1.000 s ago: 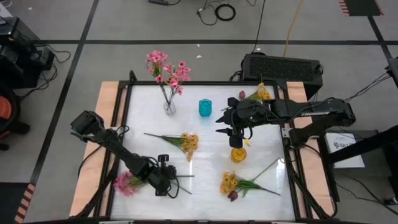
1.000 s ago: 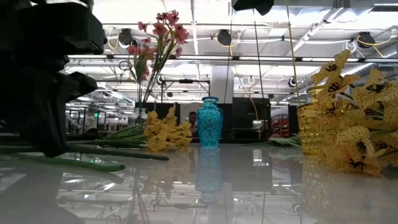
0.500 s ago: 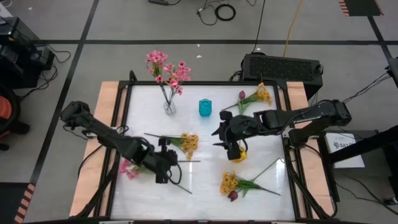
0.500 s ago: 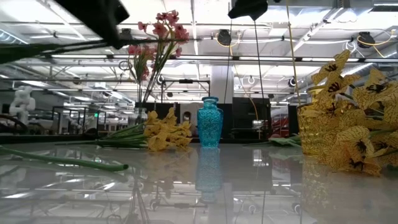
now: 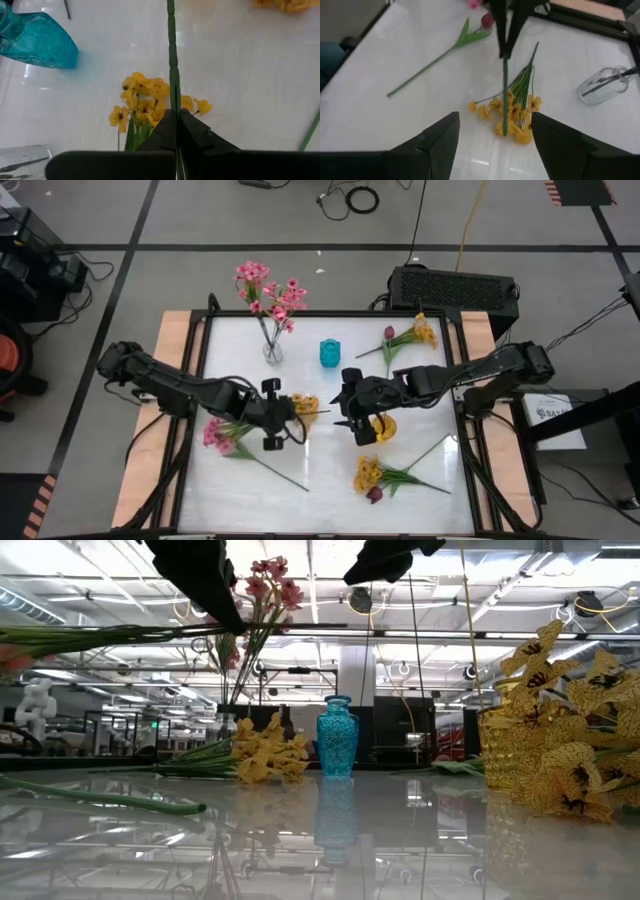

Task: Sort flowers into vase by color
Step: Put the pink flowers into the transparent vase

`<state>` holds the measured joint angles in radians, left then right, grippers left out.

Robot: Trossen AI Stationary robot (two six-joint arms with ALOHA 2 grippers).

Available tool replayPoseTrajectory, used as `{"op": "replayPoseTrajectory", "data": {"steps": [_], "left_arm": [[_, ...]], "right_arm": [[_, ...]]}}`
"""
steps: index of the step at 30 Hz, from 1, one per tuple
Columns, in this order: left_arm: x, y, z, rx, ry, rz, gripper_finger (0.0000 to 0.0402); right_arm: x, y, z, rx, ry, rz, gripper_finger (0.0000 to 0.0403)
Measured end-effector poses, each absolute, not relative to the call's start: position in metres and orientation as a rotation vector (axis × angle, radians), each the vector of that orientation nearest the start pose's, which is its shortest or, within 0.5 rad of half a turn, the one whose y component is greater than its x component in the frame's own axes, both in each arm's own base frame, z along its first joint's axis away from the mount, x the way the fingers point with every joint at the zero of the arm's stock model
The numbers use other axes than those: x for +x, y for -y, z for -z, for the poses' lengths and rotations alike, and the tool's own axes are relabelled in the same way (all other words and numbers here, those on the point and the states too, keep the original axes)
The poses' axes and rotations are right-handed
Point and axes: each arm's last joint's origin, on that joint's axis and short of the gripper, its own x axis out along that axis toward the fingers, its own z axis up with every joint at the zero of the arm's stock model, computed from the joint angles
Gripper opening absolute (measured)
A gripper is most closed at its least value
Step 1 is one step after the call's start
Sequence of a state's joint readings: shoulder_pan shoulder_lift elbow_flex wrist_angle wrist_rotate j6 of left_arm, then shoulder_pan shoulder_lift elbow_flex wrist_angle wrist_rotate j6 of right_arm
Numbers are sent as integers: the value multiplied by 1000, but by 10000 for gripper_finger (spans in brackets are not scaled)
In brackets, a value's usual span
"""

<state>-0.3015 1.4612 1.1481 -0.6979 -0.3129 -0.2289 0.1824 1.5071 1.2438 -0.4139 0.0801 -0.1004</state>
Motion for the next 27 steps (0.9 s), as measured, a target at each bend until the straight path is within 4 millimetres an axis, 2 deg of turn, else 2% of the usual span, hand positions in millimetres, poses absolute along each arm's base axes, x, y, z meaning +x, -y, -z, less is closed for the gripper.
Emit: {"op": "replayPoseTrajectory", "data": {"steps": [16, 27], "left_arm": [[288, 74, -277, 70, -918, -115, 5], [289, 74, -277, 78, -908, -133, 5]], "right_arm": [[345, -40, -275, -199, -735, -92, 230], [349, -35, -269, -186, -748, -123, 154]]}}
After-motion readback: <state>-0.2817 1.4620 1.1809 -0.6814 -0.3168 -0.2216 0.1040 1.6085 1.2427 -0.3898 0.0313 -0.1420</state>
